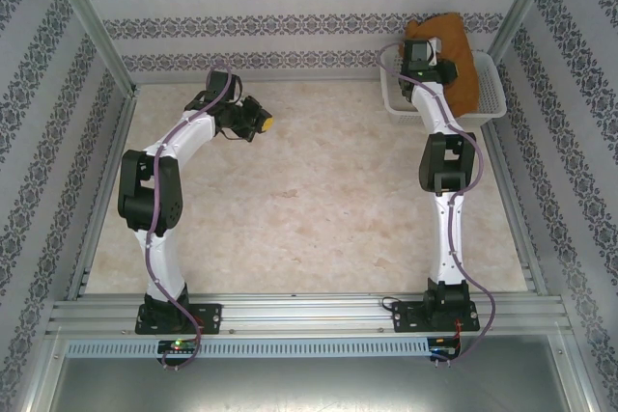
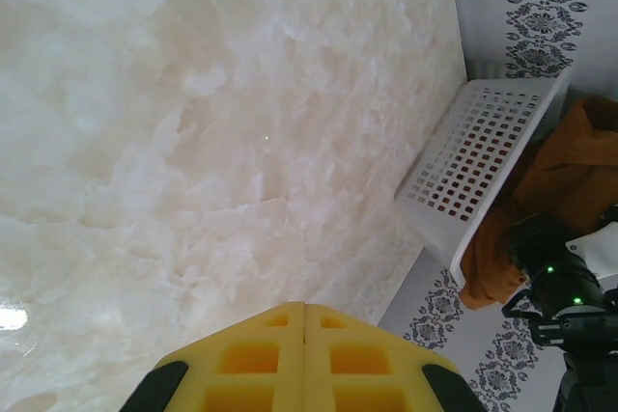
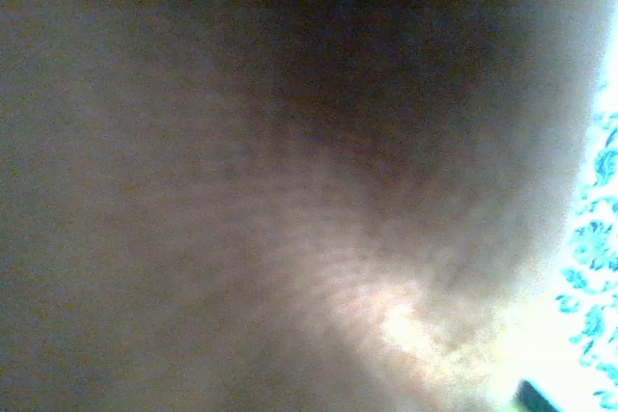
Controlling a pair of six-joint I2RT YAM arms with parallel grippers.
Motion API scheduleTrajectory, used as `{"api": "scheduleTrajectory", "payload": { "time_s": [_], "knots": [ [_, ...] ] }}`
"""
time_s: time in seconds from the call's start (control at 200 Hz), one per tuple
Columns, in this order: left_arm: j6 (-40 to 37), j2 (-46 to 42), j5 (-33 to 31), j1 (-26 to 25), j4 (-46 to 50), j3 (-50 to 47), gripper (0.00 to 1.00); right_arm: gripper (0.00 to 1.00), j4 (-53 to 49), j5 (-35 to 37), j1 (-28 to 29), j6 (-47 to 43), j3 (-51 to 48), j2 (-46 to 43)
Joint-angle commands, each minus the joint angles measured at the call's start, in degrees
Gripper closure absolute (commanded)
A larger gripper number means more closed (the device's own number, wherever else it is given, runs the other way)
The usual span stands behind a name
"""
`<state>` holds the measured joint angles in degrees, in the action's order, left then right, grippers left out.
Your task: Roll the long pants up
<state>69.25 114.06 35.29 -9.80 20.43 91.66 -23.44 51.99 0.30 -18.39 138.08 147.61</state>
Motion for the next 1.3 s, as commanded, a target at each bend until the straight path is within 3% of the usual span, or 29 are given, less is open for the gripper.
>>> {"api": "scheduleTrajectory", "payload": {
  "time_s": [0.0,0.06,0.1,0.205,0.44,0.684,0.824,0.974,1.074,1.164,1.214,1.294],
  "knots": [
    [-0.03,-2.41,-0.92,-0.57,0.9,0.44,0.77,0.02,-9.78,-2.24,-1.59,13.94,-0.18,-2.21],
    [-0.01,-2.85,-1.23,-0.61,0.2,-0.28,0.38,0.02,-11.98,-4.86,-1.74,16.59,-0.44,-3.72],
    [-0.19,-3.12,-1.47,-0.64,-0.13,-0.7,0.2,0.02,-13.62,-6.41,-1.69,17.94,-0.27,-4.81],
    [-0.66,-3.23,-1.71,-0.63,-0.62,-0.88,0.0,0.02,-18.03,-12.95,-0.97,22.04,-0.91,-9.49],
    [-4.03,-2.66,-2.45,-0.59,-1.14,2.66,0.0,0.02,-16.55,-30.64,0.58,27.04,-11.72,-28.85],
    [-20.56,-10.84,-10.77,0.36,-2.8,3.1,0.0,0.02,-15.07,-45.71,-1.6,29.44,-25.16,-45.8],
    [-30.93,-18.59,-15.93,2.84,-0.23,-0.64,0.0,0.02,-9.31,-53.83,-3.28,32.27,-41.31,-55.76],
    [-45.31,-29.71,-31.96,3.69,0.61,-10.05,0.0,0.02,0.09,-55.82,-3.37,34.08,-62.71,-65.72],
    [-54.07,-39.68,-42.12,3.66,-12.1,-25.65,0.0,0.02,7.69,-55.78,-3.2,33.26,-76.69,-70.0],
    [-61.5,-46.35,-49.88,3.65,-27.86,-42.02,0.0,0.02,13.3,-51.46,-2.85,31.89,-85.77,-72.5],
    [-62.19,-47.54,-54.74,3.98,-31.29,-47.64,0.0,0.02,16.84,-49.04,-2.77,30.69,-90.06,-73.75],
    [-63.53,-46.67,-56.97,4.42,-33.26,-53.36,0.0,0.02,24.96,-45.14,-2.76,29.03,-96.77,-74.74]
  ]
}}
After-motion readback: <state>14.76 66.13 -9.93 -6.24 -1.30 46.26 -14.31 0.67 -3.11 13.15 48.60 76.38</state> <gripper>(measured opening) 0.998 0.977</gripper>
